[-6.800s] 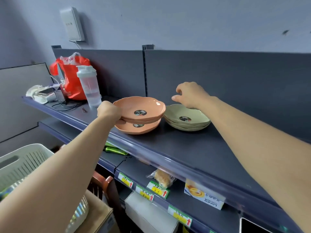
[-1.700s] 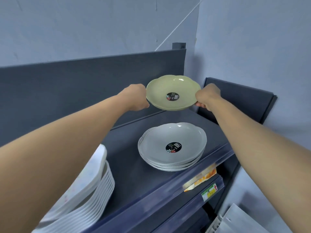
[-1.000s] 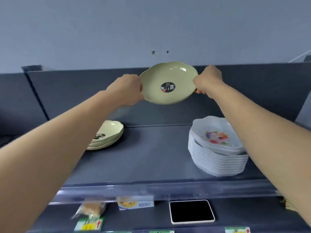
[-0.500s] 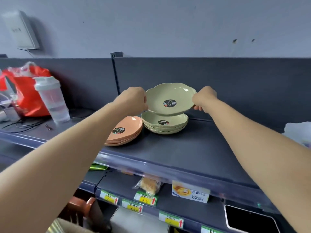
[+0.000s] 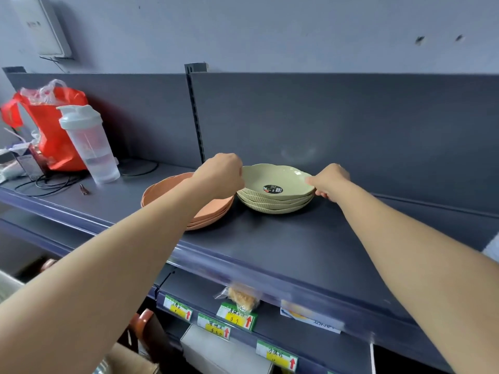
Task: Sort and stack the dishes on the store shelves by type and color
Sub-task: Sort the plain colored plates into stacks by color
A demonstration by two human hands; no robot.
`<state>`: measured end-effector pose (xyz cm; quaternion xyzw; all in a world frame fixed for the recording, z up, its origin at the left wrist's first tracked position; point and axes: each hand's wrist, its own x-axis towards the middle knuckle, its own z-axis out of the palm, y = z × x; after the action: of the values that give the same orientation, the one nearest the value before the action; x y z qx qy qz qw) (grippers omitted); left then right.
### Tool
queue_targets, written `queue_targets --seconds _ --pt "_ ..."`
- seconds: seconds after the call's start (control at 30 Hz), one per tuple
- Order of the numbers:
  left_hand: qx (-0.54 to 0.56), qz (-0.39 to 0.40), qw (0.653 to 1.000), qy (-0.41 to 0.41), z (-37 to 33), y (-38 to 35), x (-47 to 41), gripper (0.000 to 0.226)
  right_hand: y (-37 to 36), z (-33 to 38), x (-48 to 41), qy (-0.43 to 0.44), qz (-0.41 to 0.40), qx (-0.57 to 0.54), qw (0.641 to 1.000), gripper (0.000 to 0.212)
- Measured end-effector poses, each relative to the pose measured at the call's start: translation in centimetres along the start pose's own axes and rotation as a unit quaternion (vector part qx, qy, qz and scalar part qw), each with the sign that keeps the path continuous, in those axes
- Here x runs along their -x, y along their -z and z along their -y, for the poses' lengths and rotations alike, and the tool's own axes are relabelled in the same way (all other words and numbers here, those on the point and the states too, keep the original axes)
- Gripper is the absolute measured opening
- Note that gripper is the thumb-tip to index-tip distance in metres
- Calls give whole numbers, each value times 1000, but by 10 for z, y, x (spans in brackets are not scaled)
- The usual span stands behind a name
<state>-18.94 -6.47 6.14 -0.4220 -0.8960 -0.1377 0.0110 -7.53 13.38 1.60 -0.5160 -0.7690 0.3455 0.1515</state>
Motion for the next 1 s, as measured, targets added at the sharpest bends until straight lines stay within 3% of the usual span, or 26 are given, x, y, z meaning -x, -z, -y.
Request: queue_targets --seconds 0.1,0.33,0.67,1.0 --pt "2 4 1000 2 -6 -4 -4 23 2 -6 -8 0 6 -1 1000 29" --pt "1 10 1000 3 -13 -8 -2 21 -14 -6 -11 -50 129 -54 989 8" --pt "-12 21 1000 8 -1 -17 12 23 -21 -15 -18 -46 96 -45 993 21" --pt "12 24 1000 -8 -21 -35 7 23 18 -52 8 -83 40 -9 996 27"
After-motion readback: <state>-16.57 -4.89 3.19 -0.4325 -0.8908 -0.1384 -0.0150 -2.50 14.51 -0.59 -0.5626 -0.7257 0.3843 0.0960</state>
